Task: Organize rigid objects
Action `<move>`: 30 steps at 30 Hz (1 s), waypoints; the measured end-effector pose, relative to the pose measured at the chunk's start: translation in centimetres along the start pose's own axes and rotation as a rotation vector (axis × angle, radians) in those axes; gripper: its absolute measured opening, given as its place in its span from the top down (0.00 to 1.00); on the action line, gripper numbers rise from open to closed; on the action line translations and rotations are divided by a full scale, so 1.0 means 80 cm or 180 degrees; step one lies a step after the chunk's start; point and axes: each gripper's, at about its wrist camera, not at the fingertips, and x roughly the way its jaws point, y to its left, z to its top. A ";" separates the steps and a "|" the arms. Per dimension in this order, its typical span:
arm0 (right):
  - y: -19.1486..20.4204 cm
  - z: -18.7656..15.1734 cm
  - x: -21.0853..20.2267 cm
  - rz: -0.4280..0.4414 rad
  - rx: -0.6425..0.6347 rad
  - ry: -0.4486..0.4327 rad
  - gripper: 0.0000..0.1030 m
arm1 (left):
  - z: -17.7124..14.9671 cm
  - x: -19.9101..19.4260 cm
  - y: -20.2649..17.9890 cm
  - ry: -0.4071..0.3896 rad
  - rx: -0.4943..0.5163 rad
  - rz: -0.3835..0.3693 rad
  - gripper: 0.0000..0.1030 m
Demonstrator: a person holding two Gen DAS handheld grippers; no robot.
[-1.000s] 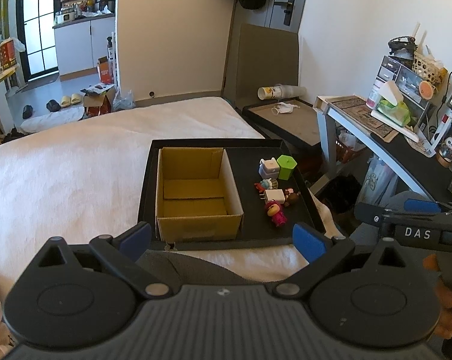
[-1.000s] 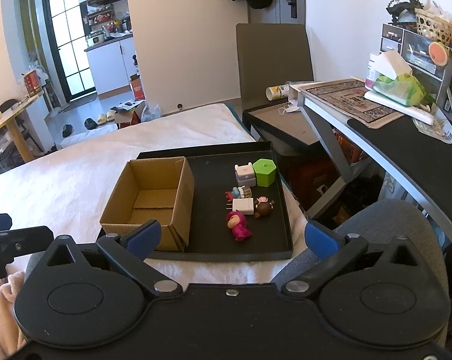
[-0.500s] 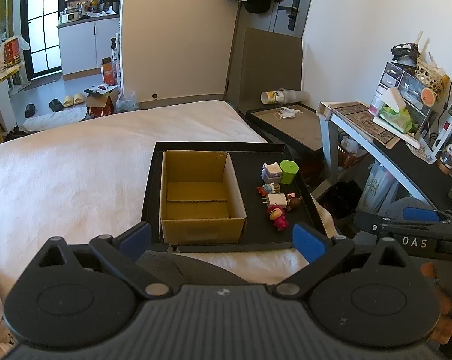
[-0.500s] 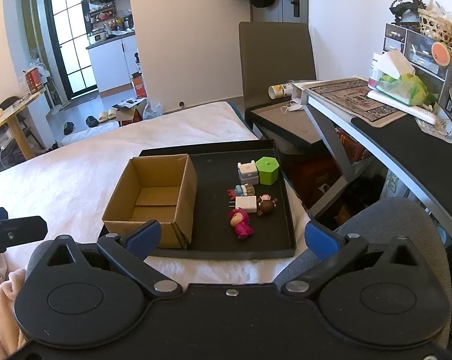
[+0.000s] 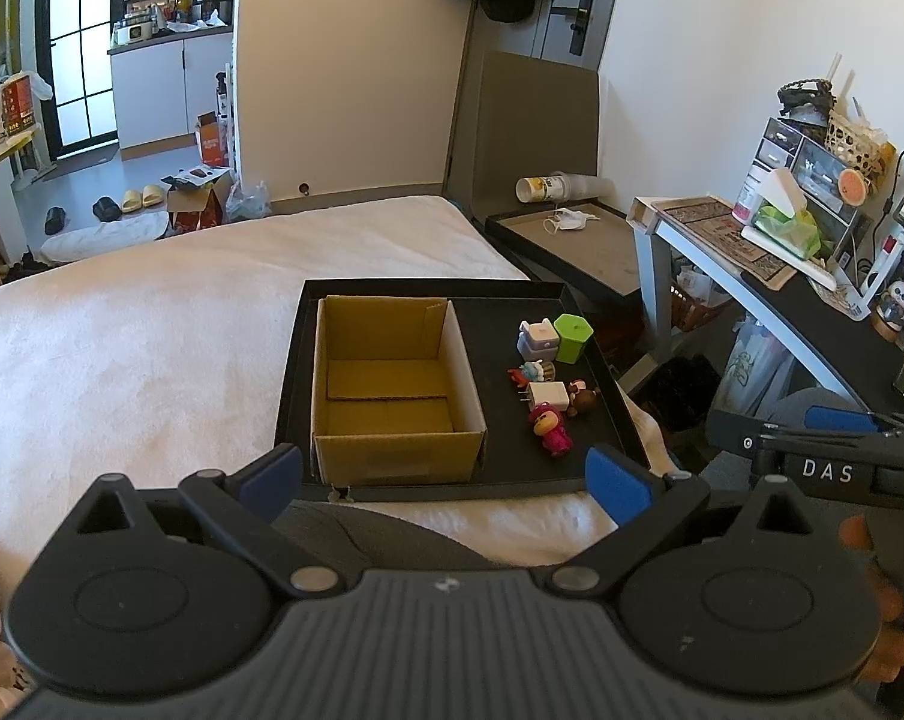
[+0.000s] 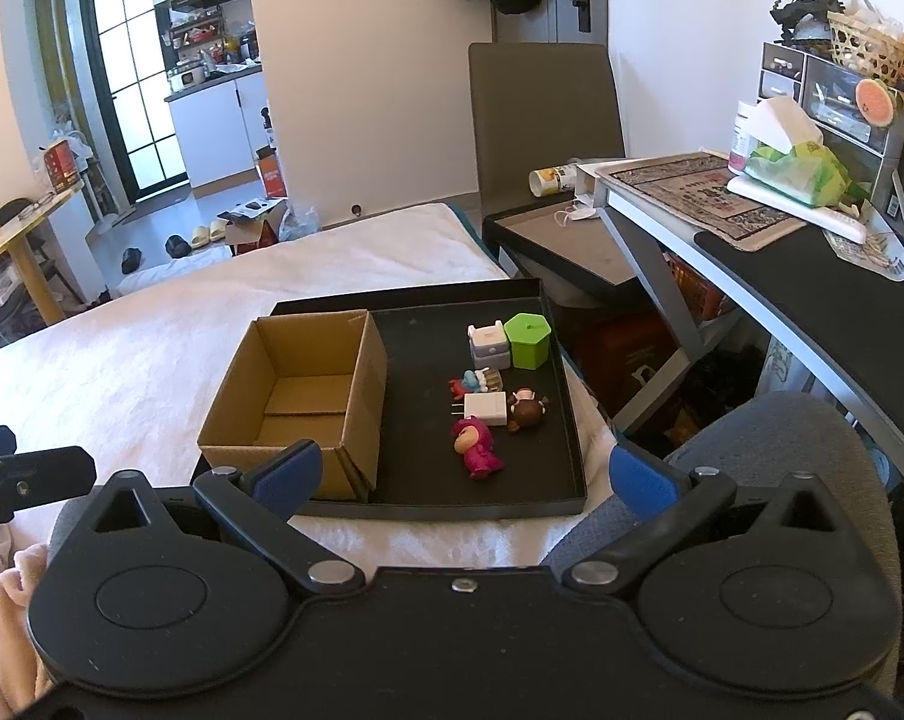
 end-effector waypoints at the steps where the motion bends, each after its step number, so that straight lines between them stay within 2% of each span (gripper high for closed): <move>1: 0.000 0.000 0.000 0.0000 -0.0002 -0.0001 0.00 | 0.000 0.000 0.000 0.0000 -0.0002 -0.0001 0.03; 18: -0.006 0.003 0.008 -0.0008 0.0037 0.0035 0.00 | 0.006 0.011 0.005 0.0013 -0.0028 -0.0039 0.03; 30: -0.010 0.007 0.043 -0.0051 0.0076 0.0150 0.00 | 0.018 0.043 0.025 0.0088 -0.0114 -0.0016 0.03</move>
